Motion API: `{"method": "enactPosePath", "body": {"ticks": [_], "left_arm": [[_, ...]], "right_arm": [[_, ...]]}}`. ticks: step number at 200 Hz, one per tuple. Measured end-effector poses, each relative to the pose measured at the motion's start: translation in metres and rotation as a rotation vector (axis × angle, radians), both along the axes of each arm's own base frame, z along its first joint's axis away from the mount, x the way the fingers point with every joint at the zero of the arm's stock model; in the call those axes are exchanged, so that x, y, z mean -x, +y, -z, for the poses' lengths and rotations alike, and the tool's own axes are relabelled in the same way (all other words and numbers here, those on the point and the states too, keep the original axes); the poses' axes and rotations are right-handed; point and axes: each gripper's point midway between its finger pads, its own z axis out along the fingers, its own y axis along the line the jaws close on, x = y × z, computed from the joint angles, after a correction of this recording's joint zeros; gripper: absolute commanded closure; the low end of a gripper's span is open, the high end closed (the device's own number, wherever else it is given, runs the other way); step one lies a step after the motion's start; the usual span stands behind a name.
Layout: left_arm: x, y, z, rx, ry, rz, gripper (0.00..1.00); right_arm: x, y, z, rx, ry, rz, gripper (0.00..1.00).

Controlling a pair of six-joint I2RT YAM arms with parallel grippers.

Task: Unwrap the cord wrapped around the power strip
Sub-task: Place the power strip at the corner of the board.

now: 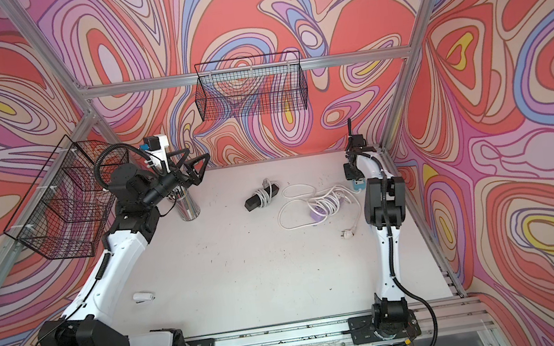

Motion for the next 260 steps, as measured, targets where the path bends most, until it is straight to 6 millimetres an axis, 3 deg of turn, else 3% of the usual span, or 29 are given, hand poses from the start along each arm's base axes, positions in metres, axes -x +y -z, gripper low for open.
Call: {"method": "enactPosePath", "body": {"ticks": [18,56,92,148,168,193,223,242,260], "left_arm": [[0.0,0.0,-0.002,0.002,-0.007,0.0,0.0],[0.0,0.0,-0.002,0.003,-0.012,0.0,0.0],[-0.001,0.002,-0.001,0.007,-0.006,-0.003,0.0],[-0.001,0.002,0.0,0.01,-0.001,-0.005,0.0],[-0.001,0.002,0.0,0.014,0.002,-0.005,0.0],[-0.002,0.002,0.001,0.029,0.011,-0.005,0.0],[-0.007,0.002,0.007,0.042,0.05,-0.006,0.0],[-0.014,0.002,0.014,0.048,0.078,-0.007,0.0],[-0.019,0.002,0.023,0.055,0.113,-0.011,0.0]], "right_arm": [[-0.001,0.0,0.0,-0.006,-0.004,0.002,0.7],[-0.004,-0.001,0.002,-0.02,-0.011,0.009,0.39],[-0.007,-0.005,0.001,-0.023,-0.029,0.014,0.18],[-0.006,-0.008,-0.002,-0.024,-0.042,0.017,0.06],[-0.003,-0.005,-0.012,-0.034,-0.053,0.01,0.02],[-0.003,0.002,-0.047,-0.053,-0.117,-0.008,0.02],[-0.006,0.019,-0.123,-0.063,-0.271,-0.053,0.02],[-0.004,0.048,-0.174,-0.068,-0.381,-0.116,0.02],[0.005,0.087,-0.205,-0.087,-0.449,-0.197,0.02]]}}
